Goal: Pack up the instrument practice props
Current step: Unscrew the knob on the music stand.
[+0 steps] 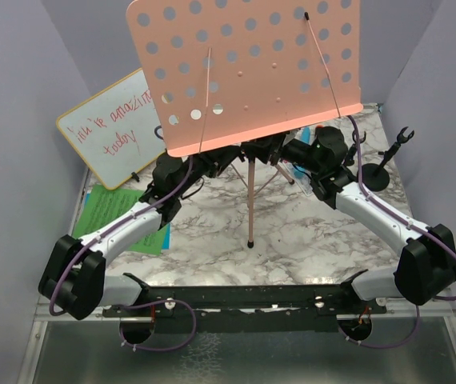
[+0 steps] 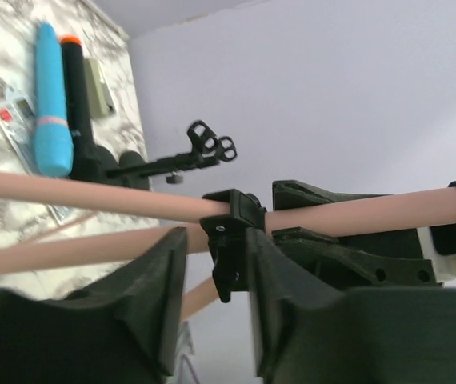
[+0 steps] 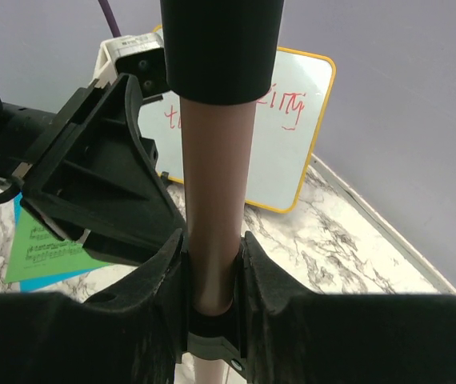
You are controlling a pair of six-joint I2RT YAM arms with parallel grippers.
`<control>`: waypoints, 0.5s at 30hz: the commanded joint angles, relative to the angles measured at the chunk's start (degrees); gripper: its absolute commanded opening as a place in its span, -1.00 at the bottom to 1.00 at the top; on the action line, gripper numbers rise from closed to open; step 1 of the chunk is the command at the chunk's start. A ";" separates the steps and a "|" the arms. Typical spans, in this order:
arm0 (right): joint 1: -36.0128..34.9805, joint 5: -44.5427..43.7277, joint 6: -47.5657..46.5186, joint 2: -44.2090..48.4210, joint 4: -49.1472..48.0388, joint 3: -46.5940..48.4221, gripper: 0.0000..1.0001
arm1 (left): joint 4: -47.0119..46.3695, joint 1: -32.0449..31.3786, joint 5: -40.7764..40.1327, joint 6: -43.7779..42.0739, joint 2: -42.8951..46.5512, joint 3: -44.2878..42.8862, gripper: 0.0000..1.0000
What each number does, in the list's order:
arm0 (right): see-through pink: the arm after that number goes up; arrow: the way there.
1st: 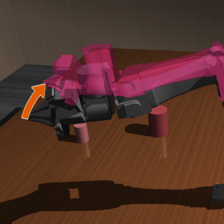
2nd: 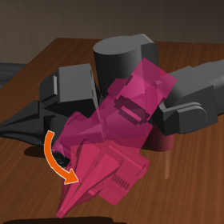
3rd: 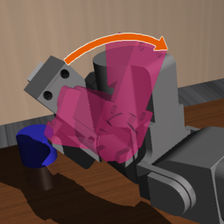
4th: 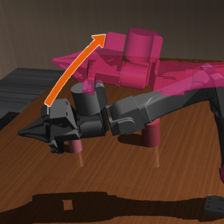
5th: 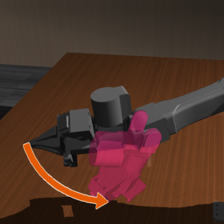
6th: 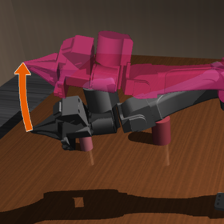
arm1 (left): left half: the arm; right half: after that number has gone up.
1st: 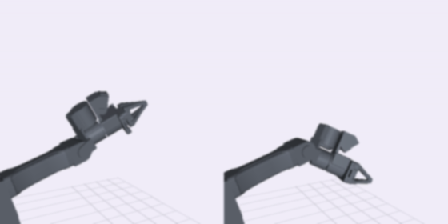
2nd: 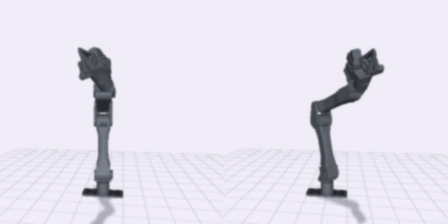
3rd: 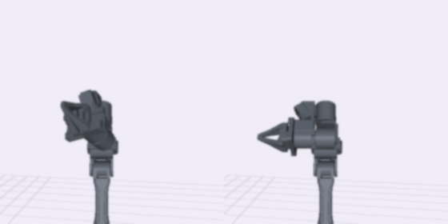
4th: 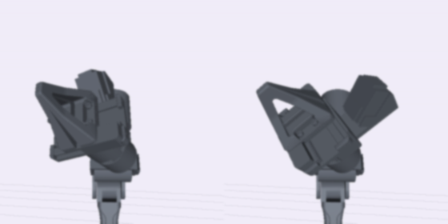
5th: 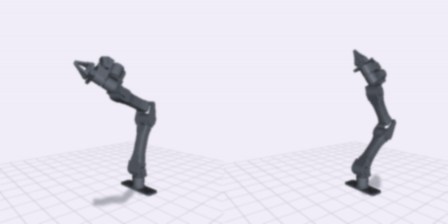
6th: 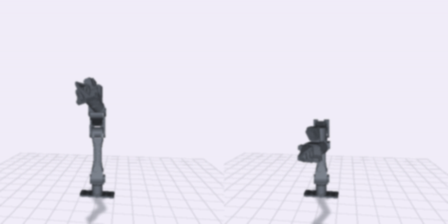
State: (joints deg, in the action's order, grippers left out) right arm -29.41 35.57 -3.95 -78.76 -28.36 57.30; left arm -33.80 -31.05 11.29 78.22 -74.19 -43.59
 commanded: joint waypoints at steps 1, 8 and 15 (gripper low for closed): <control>-0.96 5.47 -2.54 -2.67 14.60 -2.40 -0.98 | 0.40 0.86 -0.66 -11.71 2.19 -1.40 -0.04; -1.00 5.47 -2.47 -2.71 14.53 -2.44 -0.98 | 0.32 1.09 2.32 -33.52 4.73 -1.94 0.20; -1.00 5.48 -2.65 -2.49 14.28 -2.62 -0.98 | -1.17 1.10 3.36 -71.91 11.10 6.68 0.47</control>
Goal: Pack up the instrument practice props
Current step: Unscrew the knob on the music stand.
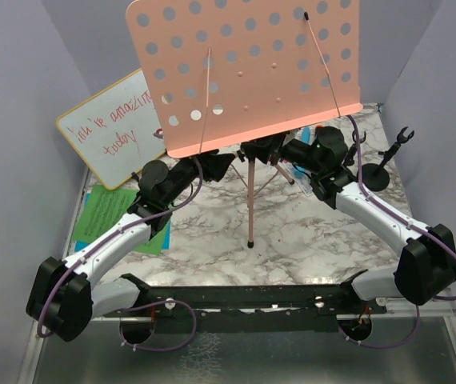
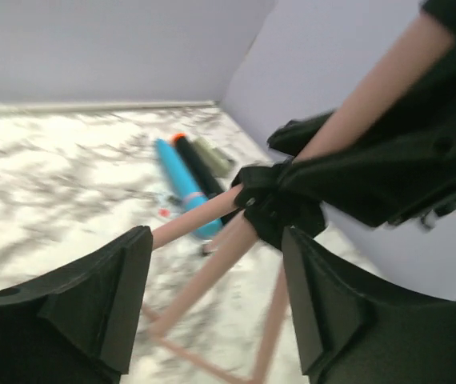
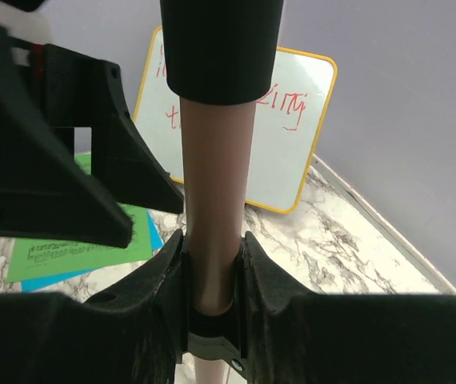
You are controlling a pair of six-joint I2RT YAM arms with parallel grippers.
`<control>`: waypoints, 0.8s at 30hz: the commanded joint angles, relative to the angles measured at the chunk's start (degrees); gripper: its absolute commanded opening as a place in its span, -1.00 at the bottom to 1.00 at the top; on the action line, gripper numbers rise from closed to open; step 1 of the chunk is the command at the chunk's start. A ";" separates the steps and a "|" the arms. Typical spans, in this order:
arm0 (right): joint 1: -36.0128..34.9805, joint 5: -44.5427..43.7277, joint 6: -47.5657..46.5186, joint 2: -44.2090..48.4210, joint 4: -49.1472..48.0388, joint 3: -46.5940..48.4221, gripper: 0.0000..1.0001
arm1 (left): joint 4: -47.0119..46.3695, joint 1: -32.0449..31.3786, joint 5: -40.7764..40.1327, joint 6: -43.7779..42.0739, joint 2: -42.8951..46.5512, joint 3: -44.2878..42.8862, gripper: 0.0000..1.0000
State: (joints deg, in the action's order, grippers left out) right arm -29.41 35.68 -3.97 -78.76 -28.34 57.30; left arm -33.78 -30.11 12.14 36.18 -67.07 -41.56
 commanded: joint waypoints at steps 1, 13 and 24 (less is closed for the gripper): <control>-1.01 5.51 -2.62 -2.53 14.20 -2.69 -0.98 | -1.20 0.14 3.51 -34.69 4.51 5.63 0.48; -1.03 6.07 -2.58 -2.89 14.22 -2.54 -0.98 | -2.63 -2.28 12.86 -75.53 5.51 7.64 0.52; -1.02 6.15 -2.70 -3.07 14.42 -2.33 -0.98 | -2.61 -10.34 6.20 -98.39 2.41 4.85 0.45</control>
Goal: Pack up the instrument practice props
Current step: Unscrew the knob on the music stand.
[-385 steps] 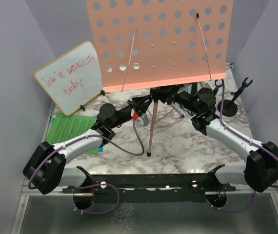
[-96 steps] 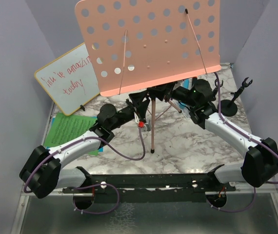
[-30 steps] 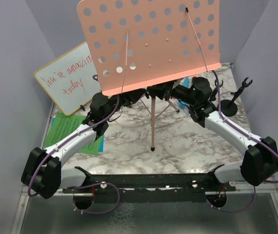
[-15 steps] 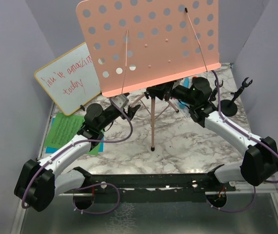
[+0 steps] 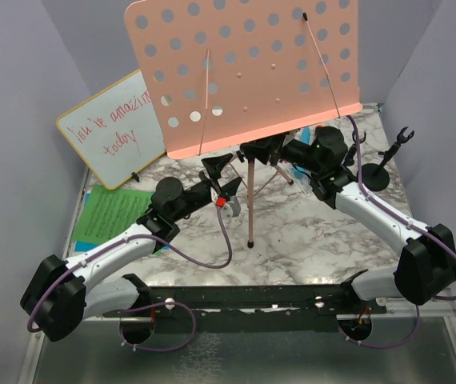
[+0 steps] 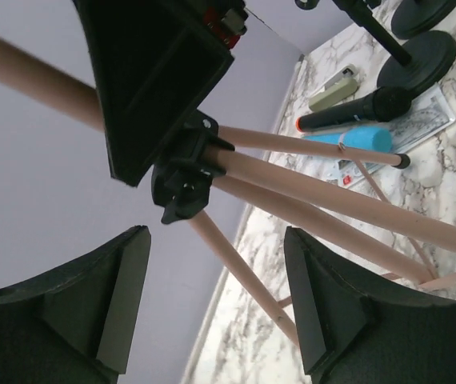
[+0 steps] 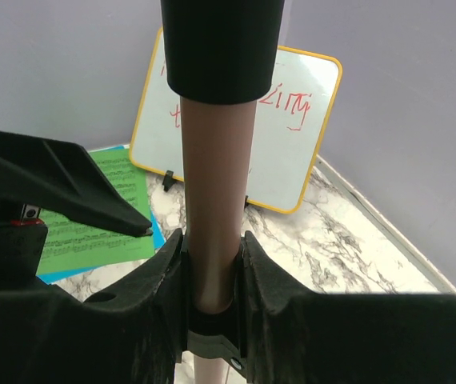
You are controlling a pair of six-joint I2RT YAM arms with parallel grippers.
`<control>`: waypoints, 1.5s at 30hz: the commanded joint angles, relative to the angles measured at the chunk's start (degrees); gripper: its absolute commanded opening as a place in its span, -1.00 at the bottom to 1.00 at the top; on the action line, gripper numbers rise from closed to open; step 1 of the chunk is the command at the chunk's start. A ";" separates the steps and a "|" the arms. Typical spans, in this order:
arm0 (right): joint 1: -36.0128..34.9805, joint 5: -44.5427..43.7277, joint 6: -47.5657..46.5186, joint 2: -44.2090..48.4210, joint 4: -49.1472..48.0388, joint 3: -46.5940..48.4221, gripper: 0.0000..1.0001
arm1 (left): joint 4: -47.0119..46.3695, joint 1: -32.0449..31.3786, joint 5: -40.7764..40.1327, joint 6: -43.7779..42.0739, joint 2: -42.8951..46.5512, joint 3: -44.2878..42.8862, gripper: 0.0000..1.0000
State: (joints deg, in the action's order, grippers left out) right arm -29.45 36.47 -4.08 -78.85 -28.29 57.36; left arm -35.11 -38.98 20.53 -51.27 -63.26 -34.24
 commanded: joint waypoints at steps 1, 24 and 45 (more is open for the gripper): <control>-0.96 5.36 -2.60 -2.98 14.39 -2.43 -0.98 | -1.27 -1.52 -2.31 -11.40 -1.72 -2.86 0.43; -0.95 5.28 -2.87 -3.01 14.85 -2.29 -0.98 | 6.42 -1.61 -1.97 -6.89 -7.00 -10.82 -0.72; -0.96 4.76 -3.13 -3.32 15.75 -1.90 -0.98 | 6.90 5.88 -15.48 106.77 -7.12 -9.14 -1.00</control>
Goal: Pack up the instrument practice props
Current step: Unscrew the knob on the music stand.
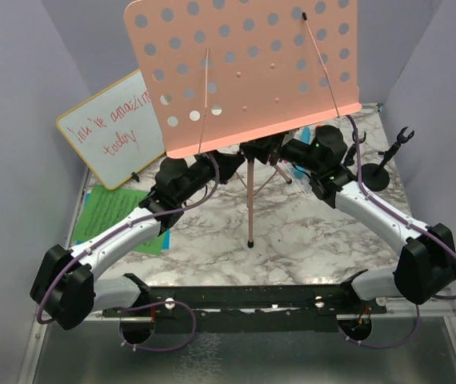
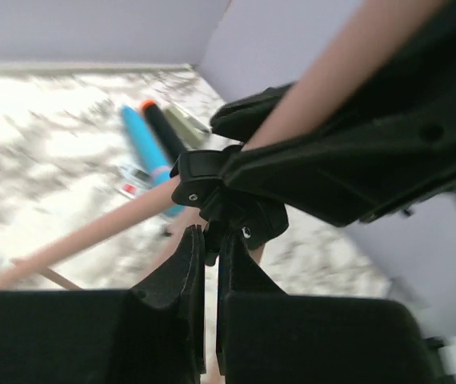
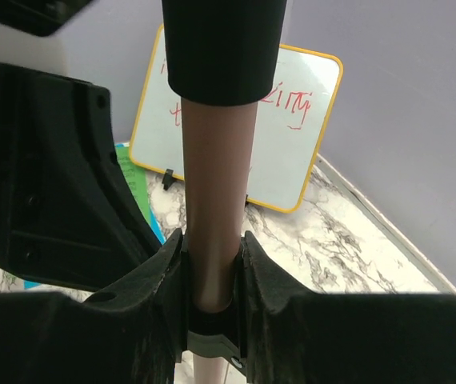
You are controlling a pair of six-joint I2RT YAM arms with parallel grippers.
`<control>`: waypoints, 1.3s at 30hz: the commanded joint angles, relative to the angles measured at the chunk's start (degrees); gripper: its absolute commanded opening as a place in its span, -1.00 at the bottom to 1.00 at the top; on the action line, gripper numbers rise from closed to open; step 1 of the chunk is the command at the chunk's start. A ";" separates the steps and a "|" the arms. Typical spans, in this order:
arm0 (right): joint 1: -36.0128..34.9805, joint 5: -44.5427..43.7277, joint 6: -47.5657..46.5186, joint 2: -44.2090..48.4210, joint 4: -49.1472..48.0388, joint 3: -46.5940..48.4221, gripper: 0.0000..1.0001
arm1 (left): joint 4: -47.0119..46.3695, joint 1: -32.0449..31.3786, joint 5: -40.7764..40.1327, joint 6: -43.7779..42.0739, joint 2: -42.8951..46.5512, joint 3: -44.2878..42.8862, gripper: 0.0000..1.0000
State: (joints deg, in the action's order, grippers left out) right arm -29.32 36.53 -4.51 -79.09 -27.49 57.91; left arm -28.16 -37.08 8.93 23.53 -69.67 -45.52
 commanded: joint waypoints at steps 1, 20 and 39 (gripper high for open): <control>-1.09 4.69 -2.69 -3.13 14.97 -2.45 -0.98 | 0.03 4.61 -3.60 37.57 -1.01 2.57 -1.00; -1.13 4.51 -2.78 -3.53 15.81 -1.87 -0.98 | 3.10 6.77 -4.28 49.64 -0.68 3.13 -0.34; -1.09 4.73 -2.78 -3.71 15.79 -1.81 -0.98 | 3.47 7.60 -1.82 -12.89 9.88 8.52 0.65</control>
State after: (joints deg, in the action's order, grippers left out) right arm -29.67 36.95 -4.60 -79.50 -26.65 58.67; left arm -24.51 -29.47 4.58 37.30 -63.20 -39.88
